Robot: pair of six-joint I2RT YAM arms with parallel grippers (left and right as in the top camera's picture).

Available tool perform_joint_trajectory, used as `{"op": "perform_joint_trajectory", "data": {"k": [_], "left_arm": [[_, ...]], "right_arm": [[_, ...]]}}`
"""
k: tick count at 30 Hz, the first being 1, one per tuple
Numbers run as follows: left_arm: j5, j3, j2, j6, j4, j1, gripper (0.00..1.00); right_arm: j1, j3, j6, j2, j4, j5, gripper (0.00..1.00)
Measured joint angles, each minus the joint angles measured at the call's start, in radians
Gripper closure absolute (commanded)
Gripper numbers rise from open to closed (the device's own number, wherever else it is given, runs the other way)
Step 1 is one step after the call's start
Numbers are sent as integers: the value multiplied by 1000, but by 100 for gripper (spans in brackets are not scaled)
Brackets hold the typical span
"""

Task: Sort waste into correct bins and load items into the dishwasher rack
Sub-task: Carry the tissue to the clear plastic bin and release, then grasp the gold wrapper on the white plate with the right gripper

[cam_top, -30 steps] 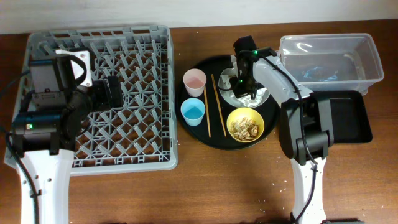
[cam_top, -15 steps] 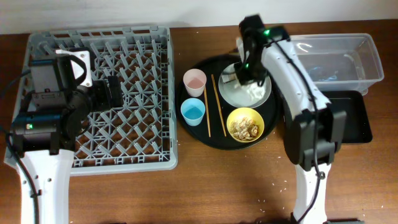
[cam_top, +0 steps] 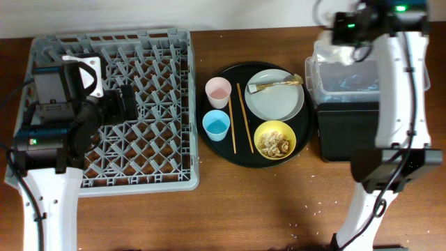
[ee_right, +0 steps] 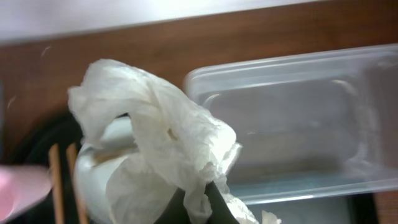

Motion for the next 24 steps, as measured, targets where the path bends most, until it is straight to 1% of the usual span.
{"op": "perform_joint_trajectory", "data": {"k": [2,3,4,5,6,7,9,10,11,12,16,20,22,23,24], "left_arm": [[0,0,0,0,0,0,1],[0,0,0,0,0,0,1],[0,0,0,0,0,0,1],[0,0,0,0,0,0,1],[0,0,0,0,0,0,1],[0,0,0,0,0,0,1],[0,0,0,0,0,0,1],[0,0,0,0,0,0,1],[0,0,0,0,0,0,1],[0,0,0,0,0,0,1],[0,0,0,0,0,0,1],[0,0,0,0,0,0,1],[0,0,0,0,0,0,1],[0,0,0,0,0,0,1],[0,0,0,0,0,0,1]], "right_arm": [[-59,-24,31,3,47,8,96],[-76,-40,43,8,70,8,88],[-88,-56,59,17,92,8,77],[-96,-70,75,27,106,7,48],[-105,-97,81,42,132,8,32],[-108,-122,96,56,152,8,25],[-109,-157,103,75,174,7,16],[-109,-183,106,93,179,7,13],[-109,-196,105,103,180,6,6],[-109,-201,108,107,180,5,2],[-107,-183,108,106,150,-24,1],[-75,-139,104,79,66,-130,1],[-23,-124,151,47,58,-200,2],[6,-122,182,34,59,-228,3],[27,-122,208,29,61,-243,7]]}}
